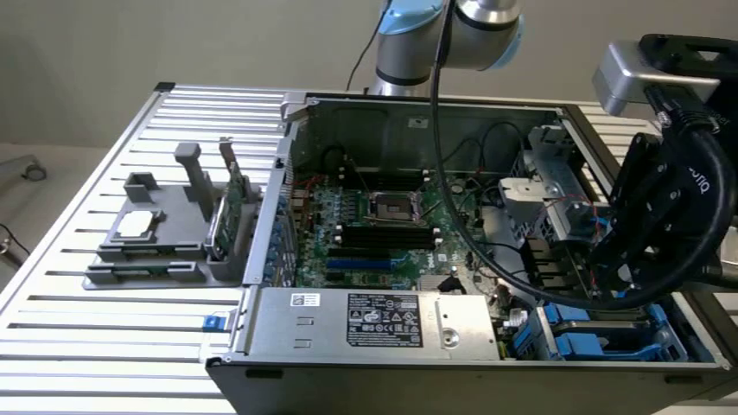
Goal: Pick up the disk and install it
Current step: 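Insert the first disk wire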
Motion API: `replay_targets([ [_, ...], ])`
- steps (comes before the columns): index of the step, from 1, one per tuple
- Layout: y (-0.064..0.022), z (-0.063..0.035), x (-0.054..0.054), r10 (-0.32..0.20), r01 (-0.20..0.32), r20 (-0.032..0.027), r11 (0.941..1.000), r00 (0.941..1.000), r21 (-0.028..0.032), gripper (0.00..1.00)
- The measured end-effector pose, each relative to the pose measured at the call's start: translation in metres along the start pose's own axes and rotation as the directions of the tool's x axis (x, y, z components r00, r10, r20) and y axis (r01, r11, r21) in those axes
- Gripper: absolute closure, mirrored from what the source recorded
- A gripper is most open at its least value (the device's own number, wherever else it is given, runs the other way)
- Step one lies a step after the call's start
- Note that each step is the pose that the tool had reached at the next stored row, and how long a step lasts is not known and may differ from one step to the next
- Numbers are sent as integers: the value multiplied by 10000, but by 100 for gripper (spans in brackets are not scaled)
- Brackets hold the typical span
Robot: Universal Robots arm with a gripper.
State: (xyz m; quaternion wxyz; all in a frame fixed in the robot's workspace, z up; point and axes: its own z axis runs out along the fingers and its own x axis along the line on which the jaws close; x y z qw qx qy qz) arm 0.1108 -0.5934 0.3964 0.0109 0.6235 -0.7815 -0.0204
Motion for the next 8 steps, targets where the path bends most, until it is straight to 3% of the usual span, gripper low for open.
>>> replay_targets([
  [4, 0, 4, 0, 681, -681, 34, 9977, 9977, 4, 69],
  [8, -1, 12, 0, 1337, -1337, 76, 9910, 9910, 3, 69],
])
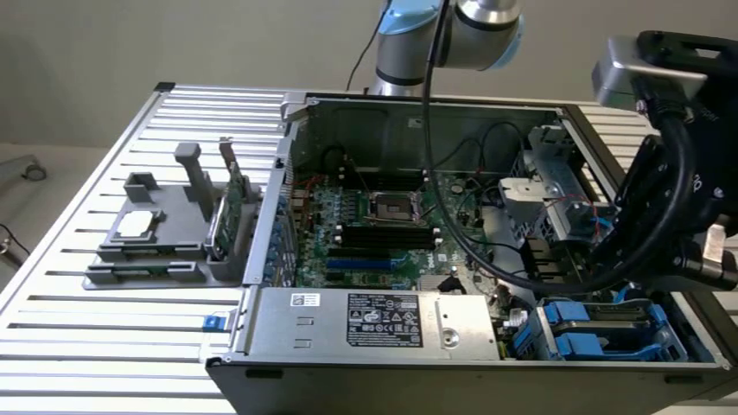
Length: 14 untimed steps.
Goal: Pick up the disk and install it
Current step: 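Insert the first disk wire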
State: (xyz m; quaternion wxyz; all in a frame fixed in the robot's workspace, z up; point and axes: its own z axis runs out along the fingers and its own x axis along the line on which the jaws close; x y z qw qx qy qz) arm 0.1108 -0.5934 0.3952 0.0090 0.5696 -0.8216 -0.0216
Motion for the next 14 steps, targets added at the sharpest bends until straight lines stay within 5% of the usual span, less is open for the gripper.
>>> replay_targets([
  [7, -1, 27, 0, 1101, -1101, 94, 9939, 9939, -11, 69],
  [14, -3, 70, 1, 2198, -2197, 228, 9756, 9753, -56, 69],
])
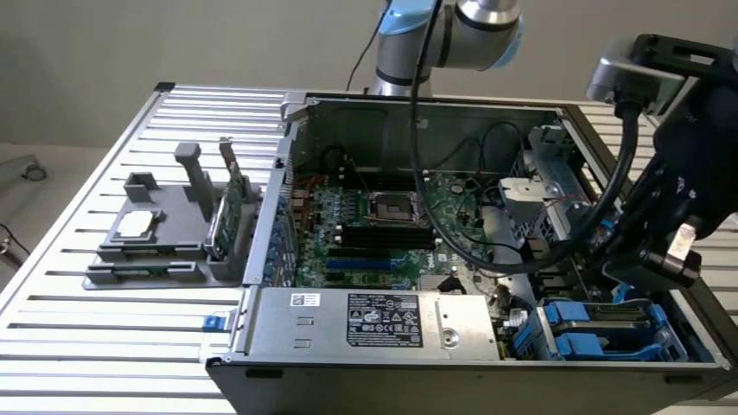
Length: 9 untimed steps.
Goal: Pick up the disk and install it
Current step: 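Insert the first disk wire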
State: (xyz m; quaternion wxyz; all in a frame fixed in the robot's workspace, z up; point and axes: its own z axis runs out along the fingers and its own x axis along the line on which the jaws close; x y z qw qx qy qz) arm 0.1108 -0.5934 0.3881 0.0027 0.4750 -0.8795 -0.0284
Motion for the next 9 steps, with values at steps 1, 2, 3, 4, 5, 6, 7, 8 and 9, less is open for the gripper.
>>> replay_targets([
  [1, 0, 7, 0, 162, -162, 23, 9999, 9999, -6, 69],
  [2, -1, 14, 0, 315, -315, 45, 9995, 9995, -13, 69],
  [3, -1, 22, 1, 472, -472, 69, 9989, 9989, -20, 69],
  [4, -2, 30, 1, 636, -636, 93, 9980, 9979, -28, 69],
  [5, -2, 37, 1, 793, -793, 116, 9968, 9968, -36, 69],
  [6, -2, 45, 1, 953, -952, 139, 9954, 9954, -45, 69],
  [7, -3, 53, 1, 1124, -1123, 165, 9937, 9935, -55, 69],
  [8, -3, 60, 1, 1282, -1281, 187, 9917, 9916, -64, 69],
  [9, -3, 67, 1, 1438, -1437, 209, 9896, 9894, -74, 69],
])
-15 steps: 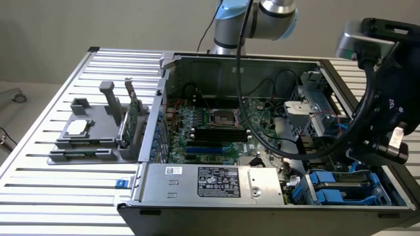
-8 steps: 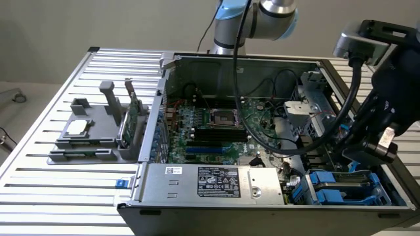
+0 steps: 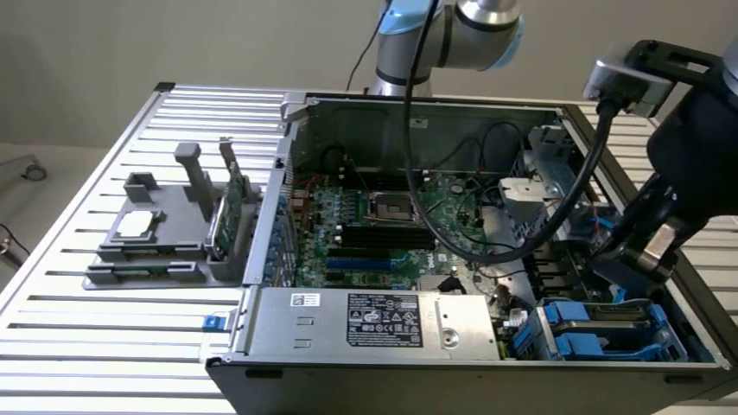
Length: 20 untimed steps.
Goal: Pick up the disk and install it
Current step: 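Insert the first disk wire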
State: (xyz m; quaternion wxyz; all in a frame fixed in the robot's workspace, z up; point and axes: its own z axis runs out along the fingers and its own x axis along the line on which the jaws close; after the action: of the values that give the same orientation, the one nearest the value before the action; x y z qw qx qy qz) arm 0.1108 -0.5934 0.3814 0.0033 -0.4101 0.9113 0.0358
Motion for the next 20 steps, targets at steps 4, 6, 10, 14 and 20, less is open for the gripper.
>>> replay_targets([
  [4, -2, 31, 1, 635, -635, 95, 9980, 9979, -30, 69],
  [6, -3, 47, 2, 966, -966, 143, 9953, 9952, -47, 69],
  [10, -5, 77, 3, 1597, -1595, 234, 9872, 9869, -85, 69],
  [14, -6, 100, 4, 2220, -2217, 308, 9750, 9746, -111, 69],
  [20, -7, 121, 4, 3114, -3110, 421, 9503, 9493, -168, 69],
])
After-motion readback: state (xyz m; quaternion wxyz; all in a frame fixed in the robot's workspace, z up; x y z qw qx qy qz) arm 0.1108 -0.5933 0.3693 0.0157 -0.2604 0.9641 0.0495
